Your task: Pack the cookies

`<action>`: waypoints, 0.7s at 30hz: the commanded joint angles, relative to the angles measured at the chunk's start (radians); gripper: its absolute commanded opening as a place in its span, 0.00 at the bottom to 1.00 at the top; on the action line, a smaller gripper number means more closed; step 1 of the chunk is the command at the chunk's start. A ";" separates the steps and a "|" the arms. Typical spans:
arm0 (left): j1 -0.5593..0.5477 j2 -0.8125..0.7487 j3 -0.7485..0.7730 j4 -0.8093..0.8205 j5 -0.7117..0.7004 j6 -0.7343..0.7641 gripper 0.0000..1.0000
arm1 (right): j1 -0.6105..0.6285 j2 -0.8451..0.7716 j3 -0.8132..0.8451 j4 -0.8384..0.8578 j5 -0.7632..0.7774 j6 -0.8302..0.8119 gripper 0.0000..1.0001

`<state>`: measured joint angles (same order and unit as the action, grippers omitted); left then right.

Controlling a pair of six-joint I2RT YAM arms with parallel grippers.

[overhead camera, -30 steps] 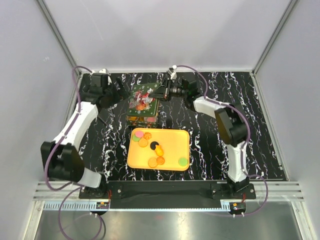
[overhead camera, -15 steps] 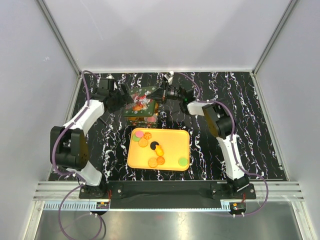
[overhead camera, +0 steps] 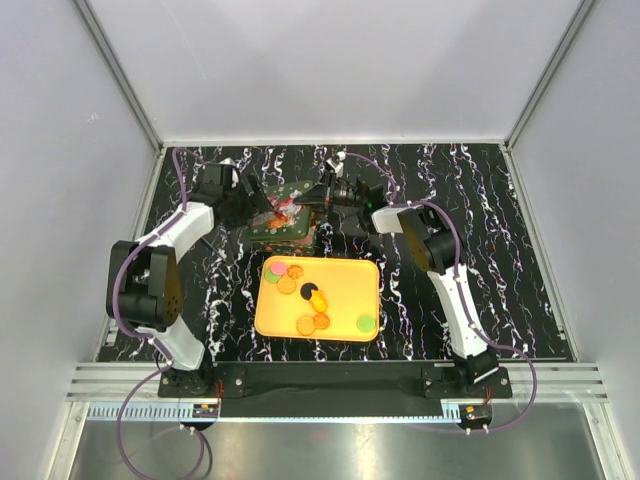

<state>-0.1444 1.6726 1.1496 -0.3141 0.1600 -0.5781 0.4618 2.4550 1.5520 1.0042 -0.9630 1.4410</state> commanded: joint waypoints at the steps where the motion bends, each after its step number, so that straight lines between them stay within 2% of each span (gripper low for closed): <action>1: 0.000 0.003 -0.030 0.092 0.050 -0.003 0.95 | -0.012 0.002 0.031 0.071 -0.019 0.004 0.00; 8: 0.000 0.010 -0.033 0.109 0.062 -0.005 0.95 | -0.026 0.027 0.028 0.070 -0.014 0.012 0.00; 16: 0.000 0.029 -0.034 0.107 0.067 0.000 0.94 | -0.040 0.038 0.014 0.076 -0.006 0.018 0.13; 21: -0.001 0.035 -0.028 0.101 0.062 0.000 0.93 | -0.045 0.044 0.008 0.074 -0.017 0.021 0.16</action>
<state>-0.1436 1.6993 1.1156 -0.2462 0.2096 -0.5816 0.4294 2.4863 1.5520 1.0286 -0.9707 1.4635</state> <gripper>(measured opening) 0.940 0.212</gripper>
